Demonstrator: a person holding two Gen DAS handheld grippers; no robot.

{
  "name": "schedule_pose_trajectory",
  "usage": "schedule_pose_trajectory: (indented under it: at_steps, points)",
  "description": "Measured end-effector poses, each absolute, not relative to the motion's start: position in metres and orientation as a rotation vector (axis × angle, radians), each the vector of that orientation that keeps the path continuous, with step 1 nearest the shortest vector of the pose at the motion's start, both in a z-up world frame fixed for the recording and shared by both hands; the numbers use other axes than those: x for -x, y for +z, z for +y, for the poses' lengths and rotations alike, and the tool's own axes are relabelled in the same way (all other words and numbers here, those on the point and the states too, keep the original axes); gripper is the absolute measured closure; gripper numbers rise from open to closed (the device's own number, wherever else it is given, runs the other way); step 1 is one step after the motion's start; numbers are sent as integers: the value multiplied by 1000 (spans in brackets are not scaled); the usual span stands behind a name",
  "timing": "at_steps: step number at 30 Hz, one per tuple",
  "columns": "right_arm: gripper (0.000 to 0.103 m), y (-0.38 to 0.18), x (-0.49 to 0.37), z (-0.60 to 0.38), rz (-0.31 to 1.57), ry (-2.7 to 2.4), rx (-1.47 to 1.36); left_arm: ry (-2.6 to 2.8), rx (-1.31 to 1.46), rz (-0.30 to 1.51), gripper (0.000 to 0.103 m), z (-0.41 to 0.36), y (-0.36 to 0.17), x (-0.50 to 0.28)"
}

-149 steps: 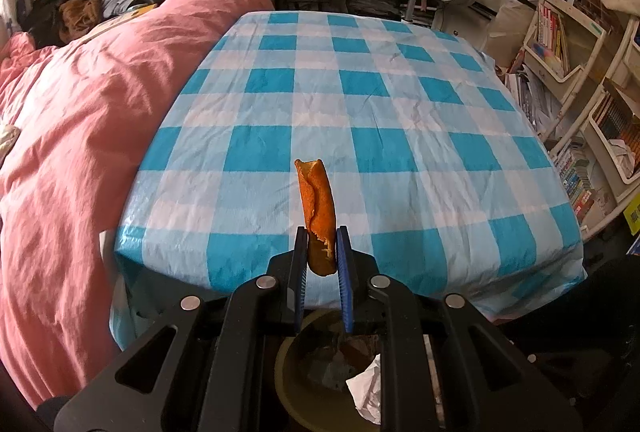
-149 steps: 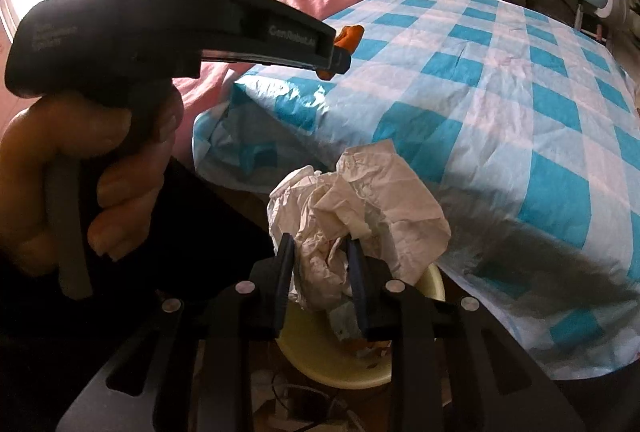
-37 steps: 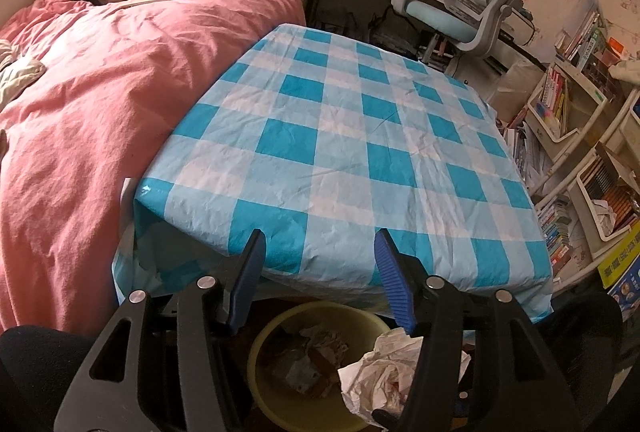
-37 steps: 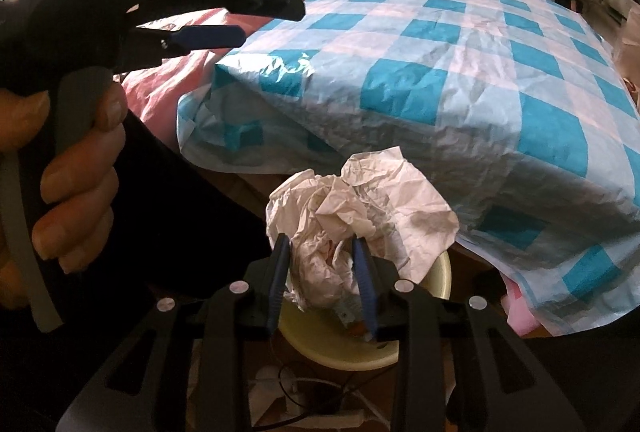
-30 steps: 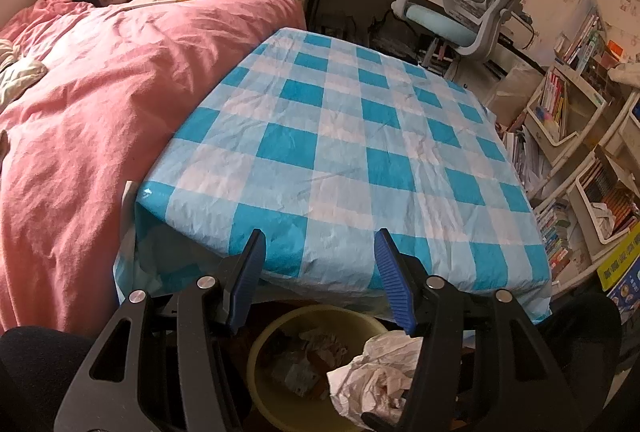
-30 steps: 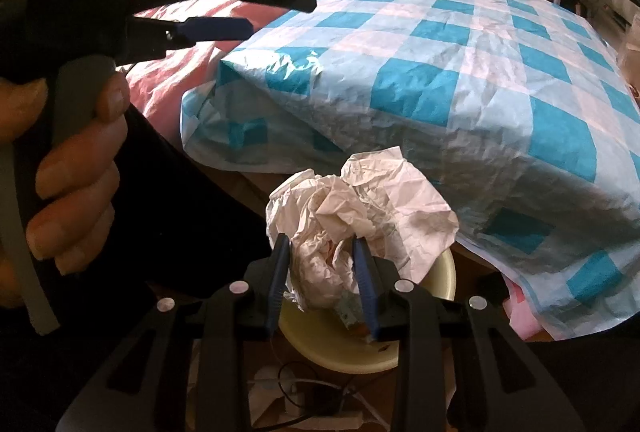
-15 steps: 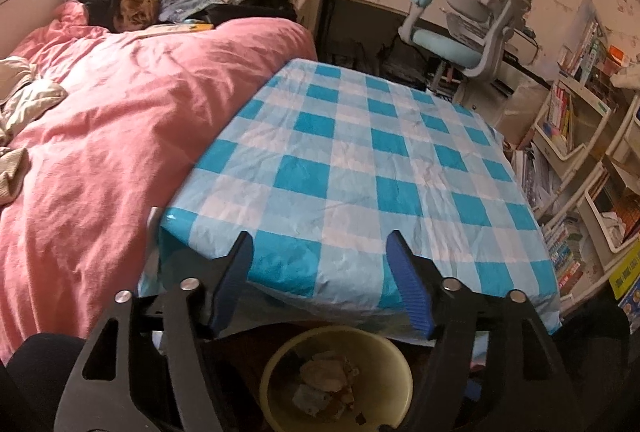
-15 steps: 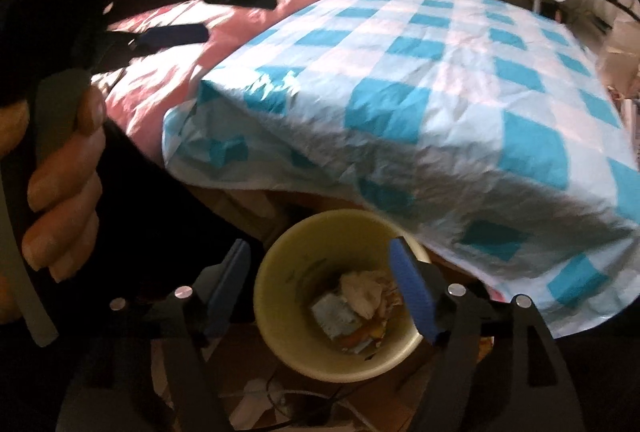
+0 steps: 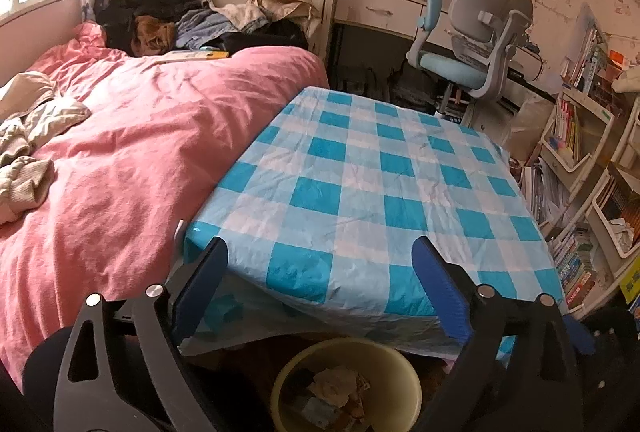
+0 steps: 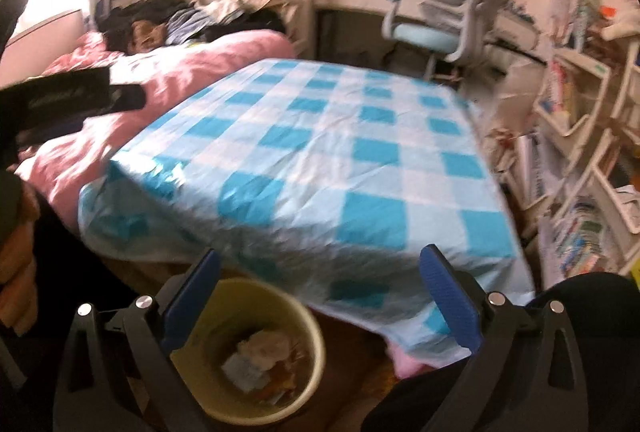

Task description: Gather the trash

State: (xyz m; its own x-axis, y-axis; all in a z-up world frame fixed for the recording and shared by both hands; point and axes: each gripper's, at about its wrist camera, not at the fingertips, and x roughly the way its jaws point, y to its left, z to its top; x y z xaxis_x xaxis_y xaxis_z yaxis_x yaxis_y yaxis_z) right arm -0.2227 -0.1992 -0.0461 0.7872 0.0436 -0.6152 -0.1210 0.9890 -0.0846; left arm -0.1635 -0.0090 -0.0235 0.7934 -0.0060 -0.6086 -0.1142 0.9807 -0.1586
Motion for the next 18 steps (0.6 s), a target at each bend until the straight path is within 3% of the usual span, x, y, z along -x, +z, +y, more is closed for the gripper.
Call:
schedule_pose_trajectory:
  at_steps: [18]
  points:
    - [8,-34,230,-208,581,19,127,63,114,623,8,-23,-18,182]
